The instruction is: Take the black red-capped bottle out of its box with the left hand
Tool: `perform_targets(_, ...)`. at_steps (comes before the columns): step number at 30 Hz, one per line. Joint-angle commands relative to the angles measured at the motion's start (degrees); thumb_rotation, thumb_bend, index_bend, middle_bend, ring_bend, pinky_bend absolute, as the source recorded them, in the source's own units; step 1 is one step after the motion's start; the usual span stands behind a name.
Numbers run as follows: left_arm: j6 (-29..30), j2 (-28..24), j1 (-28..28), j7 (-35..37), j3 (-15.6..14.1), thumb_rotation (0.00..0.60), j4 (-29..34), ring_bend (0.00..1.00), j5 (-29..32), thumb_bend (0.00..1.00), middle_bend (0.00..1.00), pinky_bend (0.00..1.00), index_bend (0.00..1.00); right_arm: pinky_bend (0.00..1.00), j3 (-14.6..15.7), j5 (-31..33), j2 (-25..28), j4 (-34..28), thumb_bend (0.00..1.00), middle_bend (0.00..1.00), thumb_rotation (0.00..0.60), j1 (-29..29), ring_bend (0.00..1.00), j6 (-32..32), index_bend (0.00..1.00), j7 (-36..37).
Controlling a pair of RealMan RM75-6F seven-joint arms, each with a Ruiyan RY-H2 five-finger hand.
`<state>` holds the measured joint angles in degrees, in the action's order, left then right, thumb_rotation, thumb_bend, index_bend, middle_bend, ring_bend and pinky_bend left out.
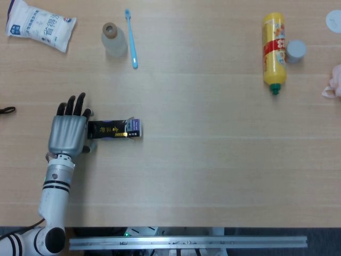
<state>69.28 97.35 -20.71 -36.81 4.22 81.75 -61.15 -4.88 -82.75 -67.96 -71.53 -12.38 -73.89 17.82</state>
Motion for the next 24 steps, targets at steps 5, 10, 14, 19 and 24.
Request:
perform_targets(5, 0.01, 0.14, -0.07, 0.17, 0.07, 0.59, -0.39, 0.0, 0.18, 0.17, 0.0, 0.14, 0.29, 0.35, -0.01, 0.13, 0.02, 0.07, 0.09, 0.25, 0.6, 0.15, 0.17, -0.04, 0.4, 0.1)
perform_targets(10, 0.04, 0.28, -0.09, 0.74, -0.07, 0.6, -0.58, 0.0, -0.21, 0.17, 0.0, 0.14, 0.31, 0.35, 0.05, 0.08, -0.13, 0.21, 0.09, 0.25, 0.6, 0.09, 0.17, 0.16, 0.4, 0.16)
perform_targets(14, 0.06, 0.43, -0.08, 1.49, -0.14, 0.6, -0.75, 0.01, -0.66, 0.17, 0.0, 0.14, 0.33, 0.35, 0.04, 0.08, -0.16, 0.22, 0.09, 0.25, 0.6, 0.1, 0.17, 0.18, 0.4, 0.12)
perform_targets(19, -0.63, 0.23, -0.03, 2.73, -0.04, 0.6, -0.16, 0.01, -0.37, 0.17, 0.0, 0.14, 0.34, 0.35, 0.05, 0.23, -0.19, 0.33, 0.09, 0.25, 0.6, 0.15, 0.17, 0.34, 0.4, 0.17)
perform_targets(24, -1.05, -0.03, -0.25, 2.88, 0.18, 0.6, 0.48, 0.01, 0.02, 0.17, 0.0, 0.14, 0.34, 0.35, 0.07, 0.2, -0.23, 0.4, 0.09, 0.25, 0.6, 0.19, 0.17, 0.36, 0.4, 0.29)
